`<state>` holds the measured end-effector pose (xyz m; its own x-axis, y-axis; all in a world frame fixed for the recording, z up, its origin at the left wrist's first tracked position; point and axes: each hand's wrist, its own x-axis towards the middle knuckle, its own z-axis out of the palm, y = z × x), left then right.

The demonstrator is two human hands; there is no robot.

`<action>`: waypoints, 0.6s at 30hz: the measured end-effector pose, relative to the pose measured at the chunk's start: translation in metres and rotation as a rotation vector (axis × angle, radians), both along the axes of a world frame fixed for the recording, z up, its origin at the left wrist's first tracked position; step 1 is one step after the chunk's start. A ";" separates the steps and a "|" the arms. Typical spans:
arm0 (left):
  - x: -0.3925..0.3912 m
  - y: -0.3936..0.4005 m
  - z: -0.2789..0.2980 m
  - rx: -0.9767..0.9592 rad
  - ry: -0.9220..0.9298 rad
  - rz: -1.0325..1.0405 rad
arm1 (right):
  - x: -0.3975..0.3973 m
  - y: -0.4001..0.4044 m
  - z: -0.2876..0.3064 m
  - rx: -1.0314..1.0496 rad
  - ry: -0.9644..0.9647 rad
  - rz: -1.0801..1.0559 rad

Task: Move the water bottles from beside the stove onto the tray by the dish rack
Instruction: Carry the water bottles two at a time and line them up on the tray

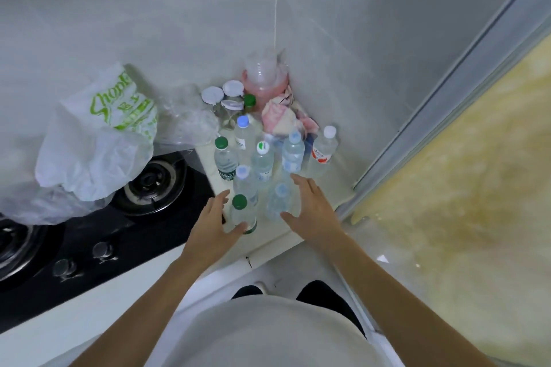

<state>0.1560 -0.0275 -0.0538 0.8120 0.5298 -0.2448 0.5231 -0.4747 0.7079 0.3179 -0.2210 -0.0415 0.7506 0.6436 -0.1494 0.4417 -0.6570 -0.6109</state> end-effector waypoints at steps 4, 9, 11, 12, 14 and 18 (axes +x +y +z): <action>0.007 -0.006 -0.019 -0.156 -0.016 0.079 | 0.026 0.014 -0.032 -0.011 0.157 0.054; 0.022 -0.012 -0.034 -0.240 -0.034 0.196 | 0.041 0.025 -0.055 0.021 0.230 0.101; 0.027 -0.013 -0.042 -0.274 -0.034 0.243 | 0.044 0.027 -0.061 0.056 0.237 0.097; 0.030 -0.013 -0.045 -0.284 -0.026 0.259 | 0.045 0.027 -0.062 0.070 0.244 0.105; 0.034 -0.013 -0.050 -0.278 -0.018 0.286 | 0.048 0.029 -0.064 0.080 0.251 0.132; 0.037 -0.017 -0.048 -0.247 -0.007 0.330 | 0.055 0.027 -0.069 0.137 0.263 0.150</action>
